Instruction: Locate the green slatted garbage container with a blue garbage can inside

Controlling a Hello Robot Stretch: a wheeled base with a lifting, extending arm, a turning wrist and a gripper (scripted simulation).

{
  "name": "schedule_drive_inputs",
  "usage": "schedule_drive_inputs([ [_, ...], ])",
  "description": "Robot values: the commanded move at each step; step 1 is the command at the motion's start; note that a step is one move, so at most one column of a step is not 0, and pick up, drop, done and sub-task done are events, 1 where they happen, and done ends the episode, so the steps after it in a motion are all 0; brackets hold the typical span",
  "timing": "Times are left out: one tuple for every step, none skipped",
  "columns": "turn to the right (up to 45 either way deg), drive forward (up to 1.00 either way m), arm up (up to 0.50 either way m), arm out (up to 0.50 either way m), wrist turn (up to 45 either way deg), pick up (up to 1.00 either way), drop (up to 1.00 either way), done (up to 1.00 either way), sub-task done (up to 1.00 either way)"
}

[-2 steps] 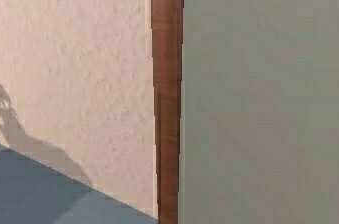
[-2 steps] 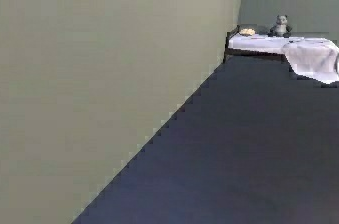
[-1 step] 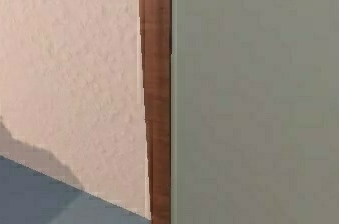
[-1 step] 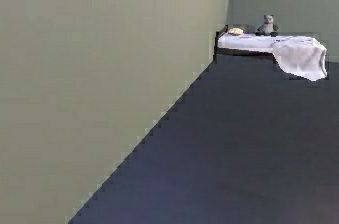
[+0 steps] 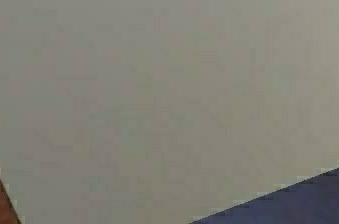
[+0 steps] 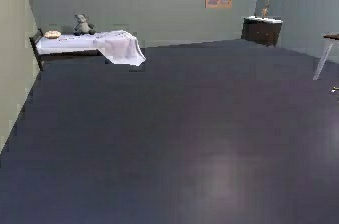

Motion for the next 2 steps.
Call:
schedule_drive_inputs([
  [45.0,0.0,0.0,0.0,0.0,0.0,0.0,0.0,0.0],
  [27.0,0.0,0.0,0.0,0.0,0.0,0.0,0.0,0.0],
])
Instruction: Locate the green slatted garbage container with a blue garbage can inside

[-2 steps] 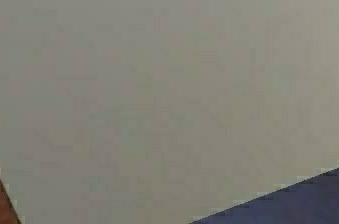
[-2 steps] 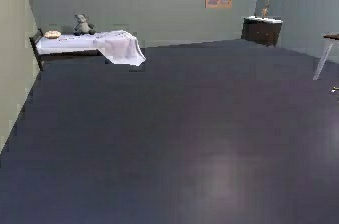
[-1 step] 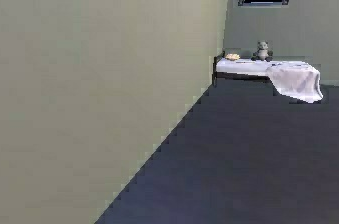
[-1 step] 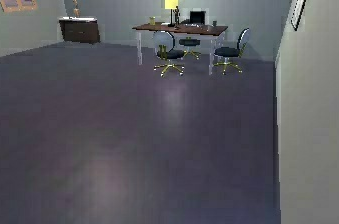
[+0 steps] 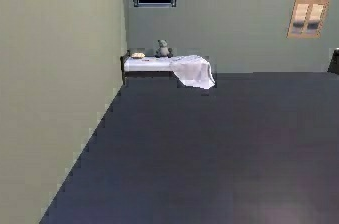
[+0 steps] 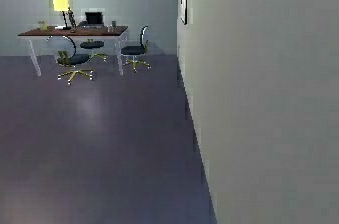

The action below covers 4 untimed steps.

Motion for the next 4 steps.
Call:
schedule_drive_inputs([
  [0.0,0.2,0.0,0.0,0.0,0.0,0.0,0.0,0.0],
  [-45.0,0.0,0.0,0.0,0.0,0.0,0.0,0.0,0.0],
  [-27.0,0.0,0.0,0.0,0.0,0.0,0.0,0.0,0.0],
  [0.0,0.1,0.0,0.0,0.0,0.0,0.0,0.0,0.0],
])
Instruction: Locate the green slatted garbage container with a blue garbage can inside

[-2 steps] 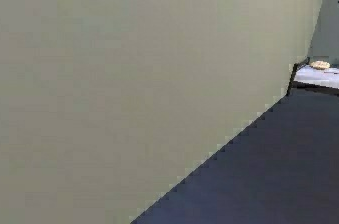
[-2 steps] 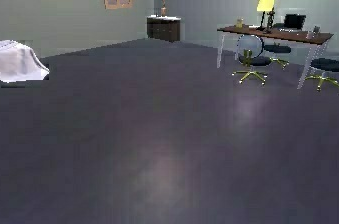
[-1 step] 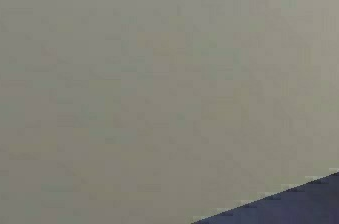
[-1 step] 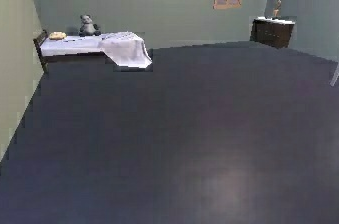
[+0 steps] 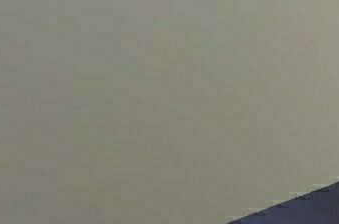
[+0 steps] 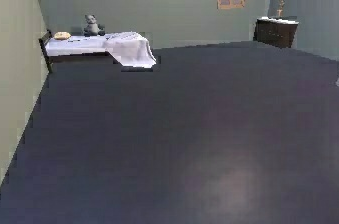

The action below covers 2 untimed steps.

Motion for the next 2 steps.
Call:
schedule_drive_inputs([
  [-45.0,0.0,0.0,0.0,0.0,0.0,0.0,0.0,0.0],
  [-15.0,0.0,0.0,0.0,0.0,0.0,0.0,0.0,0.0],
])
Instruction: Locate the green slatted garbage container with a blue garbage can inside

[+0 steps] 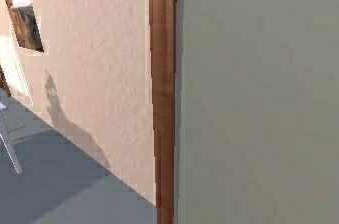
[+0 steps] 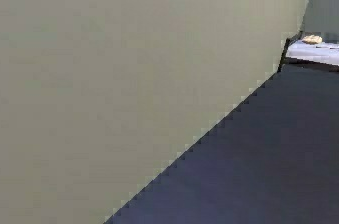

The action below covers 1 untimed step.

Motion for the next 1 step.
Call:
schedule_drive_inputs([
  [0.0,0.45,0.0,0.0,0.0,0.0,0.0,0.0,0.0],
])
